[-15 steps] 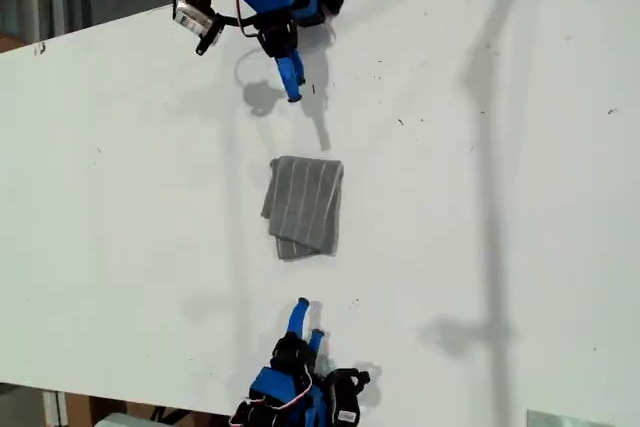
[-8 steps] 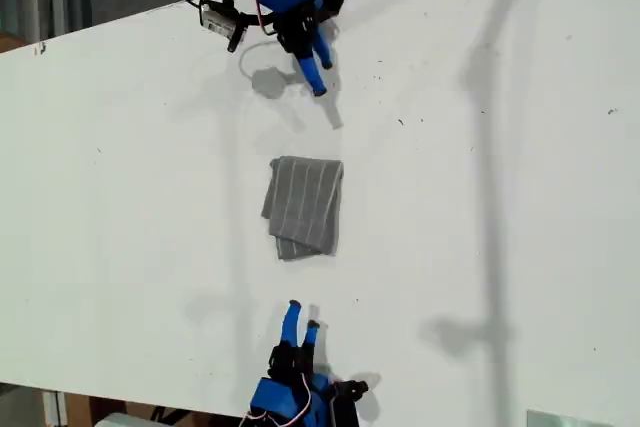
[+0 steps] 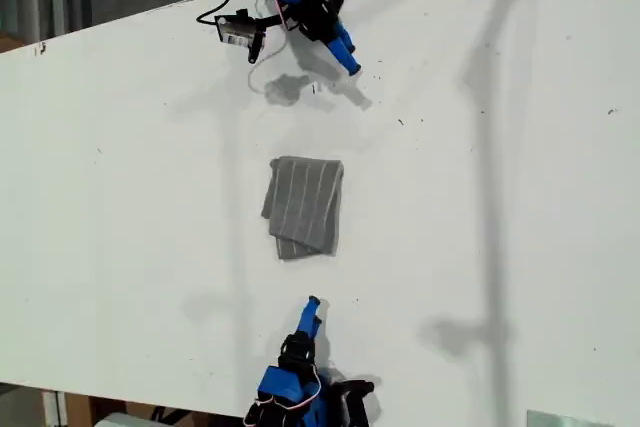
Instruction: Grasp corners of a square towel and fold twice.
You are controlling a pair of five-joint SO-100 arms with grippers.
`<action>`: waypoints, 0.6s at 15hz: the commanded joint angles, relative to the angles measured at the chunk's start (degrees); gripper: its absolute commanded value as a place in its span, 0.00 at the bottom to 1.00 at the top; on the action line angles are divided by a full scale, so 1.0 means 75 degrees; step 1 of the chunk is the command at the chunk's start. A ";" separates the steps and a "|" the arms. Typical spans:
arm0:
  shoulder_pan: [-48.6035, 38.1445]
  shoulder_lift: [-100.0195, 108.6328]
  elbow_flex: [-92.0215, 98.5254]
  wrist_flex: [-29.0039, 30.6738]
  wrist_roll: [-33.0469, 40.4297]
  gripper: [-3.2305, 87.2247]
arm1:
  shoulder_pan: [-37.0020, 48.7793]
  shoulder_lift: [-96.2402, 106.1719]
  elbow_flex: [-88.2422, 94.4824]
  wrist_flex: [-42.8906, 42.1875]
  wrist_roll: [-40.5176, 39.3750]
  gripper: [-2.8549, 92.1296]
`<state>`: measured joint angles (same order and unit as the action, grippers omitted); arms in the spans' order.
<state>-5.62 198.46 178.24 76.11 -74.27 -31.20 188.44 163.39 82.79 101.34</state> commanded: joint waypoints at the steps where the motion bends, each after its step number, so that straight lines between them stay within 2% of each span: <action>1: 0.0176 0.0023 0.0047 -0.0129 0.0926 0.34 | 0.0035 -0.0012 -0.0176 0.0070 -0.0023 0.34; 2: 0.0152 0.0023 0.0047 -0.0152 0.1629 0.34 | 0.0082 -0.0012 -0.0176 0.0070 -0.0023 0.34; 3: 0.0152 0.0023 0.0059 -0.0164 0.1828 0.33 | 0.0117 -0.0012 -0.0176 0.0070 -0.0023 0.34; 9: 0.0152 0.0023 0.0059 -0.0164 0.1805 0.30 | 0.0223 -0.0012 -0.0176 0.0070 -0.0023 0.34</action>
<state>-4.92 198.46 178.42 75.76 -61.08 -29.71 188.44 163.39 82.88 101.34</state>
